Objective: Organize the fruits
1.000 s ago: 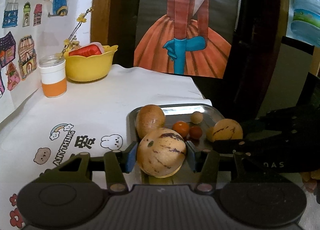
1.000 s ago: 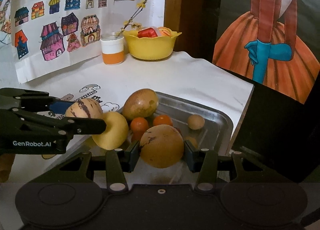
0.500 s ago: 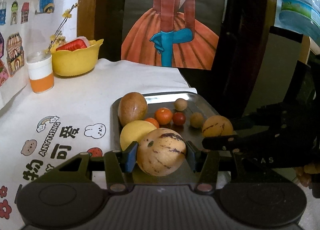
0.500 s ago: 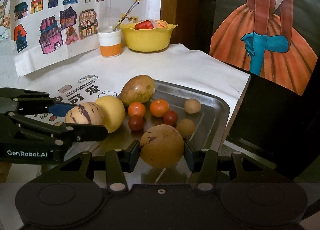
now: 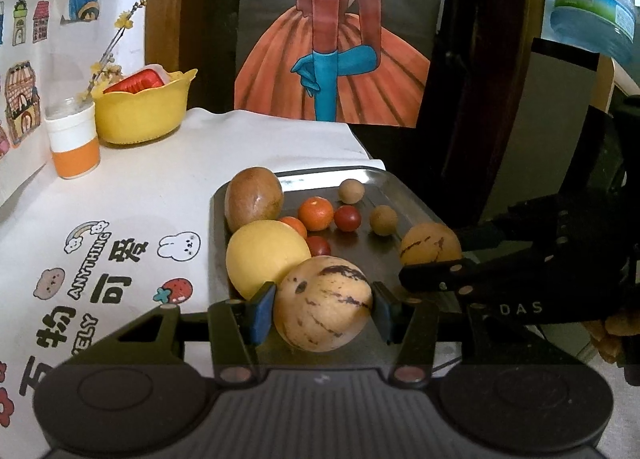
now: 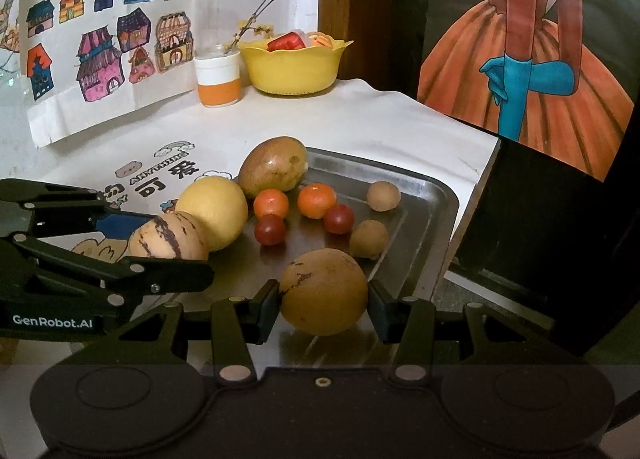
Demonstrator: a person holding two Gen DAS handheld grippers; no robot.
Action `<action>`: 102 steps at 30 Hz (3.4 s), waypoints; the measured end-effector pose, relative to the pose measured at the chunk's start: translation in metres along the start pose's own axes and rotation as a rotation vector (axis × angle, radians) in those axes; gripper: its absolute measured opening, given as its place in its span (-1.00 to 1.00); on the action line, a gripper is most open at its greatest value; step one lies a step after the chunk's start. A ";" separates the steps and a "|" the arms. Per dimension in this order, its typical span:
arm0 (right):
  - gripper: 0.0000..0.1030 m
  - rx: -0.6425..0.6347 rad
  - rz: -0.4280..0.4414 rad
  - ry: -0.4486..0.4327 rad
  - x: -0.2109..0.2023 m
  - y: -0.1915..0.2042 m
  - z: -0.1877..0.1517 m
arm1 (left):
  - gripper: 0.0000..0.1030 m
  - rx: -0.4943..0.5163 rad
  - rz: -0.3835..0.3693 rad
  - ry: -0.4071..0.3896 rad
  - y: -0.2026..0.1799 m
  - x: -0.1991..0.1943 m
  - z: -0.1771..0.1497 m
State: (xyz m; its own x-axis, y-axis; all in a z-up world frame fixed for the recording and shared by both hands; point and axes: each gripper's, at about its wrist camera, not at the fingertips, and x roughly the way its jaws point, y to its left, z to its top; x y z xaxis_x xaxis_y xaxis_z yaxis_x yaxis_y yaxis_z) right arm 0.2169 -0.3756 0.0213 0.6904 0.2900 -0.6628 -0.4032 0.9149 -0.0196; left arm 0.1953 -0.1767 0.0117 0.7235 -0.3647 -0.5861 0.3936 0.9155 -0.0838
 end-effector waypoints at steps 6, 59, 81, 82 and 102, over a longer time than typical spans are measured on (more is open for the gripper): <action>-0.05 -0.002 -0.004 0.006 0.001 0.001 -0.004 | 0.06 0.008 0.004 0.023 -0.002 0.004 -0.005; 0.48 0.056 -0.042 -0.084 -0.016 0.004 -0.018 | 0.66 -0.025 0.030 -0.021 0.002 -0.024 -0.025; 0.99 0.072 -0.060 -0.181 -0.048 0.032 -0.016 | 0.99 -0.167 0.090 -0.140 0.026 -0.069 -0.031; 0.99 0.076 -0.060 -0.183 -0.049 0.034 -0.017 | 0.99 -0.176 0.096 -0.143 0.027 -0.071 -0.032; 0.99 0.099 -0.134 -0.220 -0.093 0.077 -0.038 | 0.99 -0.229 0.162 -0.184 0.033 -0.114 -0.060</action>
State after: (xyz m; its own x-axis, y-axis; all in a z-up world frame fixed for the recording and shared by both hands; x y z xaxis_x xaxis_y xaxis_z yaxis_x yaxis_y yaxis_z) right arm 0.0986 -0.3426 0.0527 0.8516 0.2091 -0.4807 -0.2467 0.9690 -0.0156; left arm 0.0918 -0.0944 0.0274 0.8646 -0.2170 -0.4531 0.1426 0.9708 -0.1929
